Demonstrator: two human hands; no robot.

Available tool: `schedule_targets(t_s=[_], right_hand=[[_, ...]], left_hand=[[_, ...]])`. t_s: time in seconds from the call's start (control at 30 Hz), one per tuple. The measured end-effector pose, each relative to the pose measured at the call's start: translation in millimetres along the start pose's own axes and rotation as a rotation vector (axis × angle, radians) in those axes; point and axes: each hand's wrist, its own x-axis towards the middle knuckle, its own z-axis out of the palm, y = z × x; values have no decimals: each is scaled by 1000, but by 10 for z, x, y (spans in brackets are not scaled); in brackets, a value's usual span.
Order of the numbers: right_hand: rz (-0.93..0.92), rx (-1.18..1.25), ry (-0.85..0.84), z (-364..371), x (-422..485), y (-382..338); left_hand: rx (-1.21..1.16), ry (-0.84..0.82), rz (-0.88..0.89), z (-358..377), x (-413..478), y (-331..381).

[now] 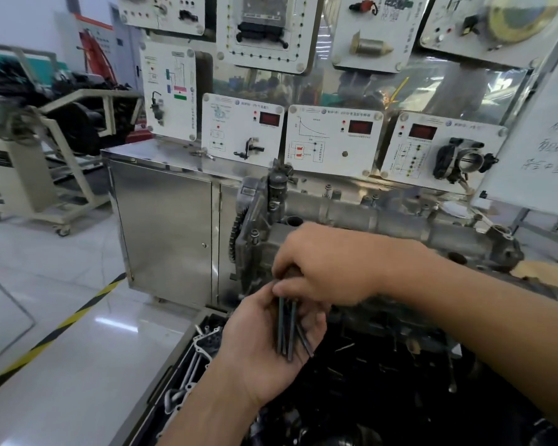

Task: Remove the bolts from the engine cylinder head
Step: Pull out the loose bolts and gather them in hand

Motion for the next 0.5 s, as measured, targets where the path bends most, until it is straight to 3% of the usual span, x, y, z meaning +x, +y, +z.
schedule_targets(t_s=[0.1, 0.17, 0.5], right_hand=[[163, 89, 324, 26, 197, 145], [214, 168, 427, 23, 339, 170], [332, 176, 355, 121, 590, 73]], left_hand=[[-44, 18, -29, -70, -25, 16], [-70, 32, -28, -99, -34, 26], [-71, 26, 4, -134, 13, 109]])
